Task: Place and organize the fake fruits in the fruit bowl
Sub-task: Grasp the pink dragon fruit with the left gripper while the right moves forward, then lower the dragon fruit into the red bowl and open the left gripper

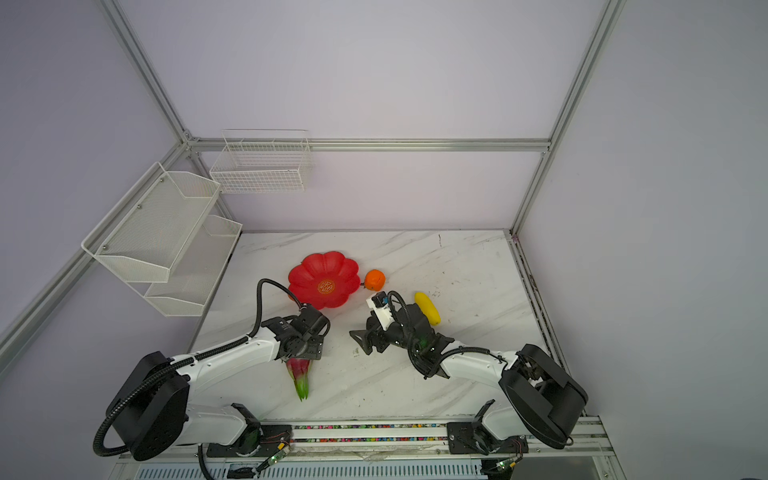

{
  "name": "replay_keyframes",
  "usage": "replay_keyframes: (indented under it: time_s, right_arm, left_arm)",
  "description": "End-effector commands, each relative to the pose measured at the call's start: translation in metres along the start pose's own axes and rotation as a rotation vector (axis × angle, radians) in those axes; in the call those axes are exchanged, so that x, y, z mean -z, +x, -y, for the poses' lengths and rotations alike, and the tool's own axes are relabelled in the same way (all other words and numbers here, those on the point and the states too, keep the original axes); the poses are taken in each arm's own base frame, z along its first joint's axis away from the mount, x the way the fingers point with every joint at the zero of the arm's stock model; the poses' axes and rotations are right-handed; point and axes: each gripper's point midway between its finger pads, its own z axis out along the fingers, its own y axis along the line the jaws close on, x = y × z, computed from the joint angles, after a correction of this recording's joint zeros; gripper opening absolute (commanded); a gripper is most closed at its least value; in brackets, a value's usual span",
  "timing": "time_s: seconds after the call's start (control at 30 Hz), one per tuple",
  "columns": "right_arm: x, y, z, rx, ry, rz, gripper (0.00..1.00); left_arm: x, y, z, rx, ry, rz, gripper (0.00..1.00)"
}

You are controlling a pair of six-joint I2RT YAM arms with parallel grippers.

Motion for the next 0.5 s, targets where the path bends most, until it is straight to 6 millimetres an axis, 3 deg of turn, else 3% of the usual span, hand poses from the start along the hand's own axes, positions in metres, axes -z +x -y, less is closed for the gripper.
replay_keyframes:
  time_s: [0.0,0.17,0.3,0.43,0.47]
  right_arm:
    - [0.0,-0.012,-0.002,0.023,-0.004,0.045,0.97]
    - [0.001,-0.013,0.016,-0.019,0.057,0.059,0.97]
    - [0.005,-0.016,0.036,-0.079,0.107,0.094,0.97]
    - [0.005,-0.014,0.042,-0.083,0.128,0.113,0.97]
    - [0.006,-0.016,0.042,-0.082,0.129,0.122,0.97]
  left_arm:
    - [0.037,-0.04,0.016,0.07,0.12,0.106,0.72]
    - [0.079,-0.07,0.023,0.096,0.237,0.219,0.65]
    - [0.103,-0.121,0.026,0.062,0.255,0.38,0.65]
    - [0.095,-0.177,0.022,0.075,0.242,0.4,0.66]
    - [0.083,-0.191,0.022,0.075,0.227,0.38,0.67]
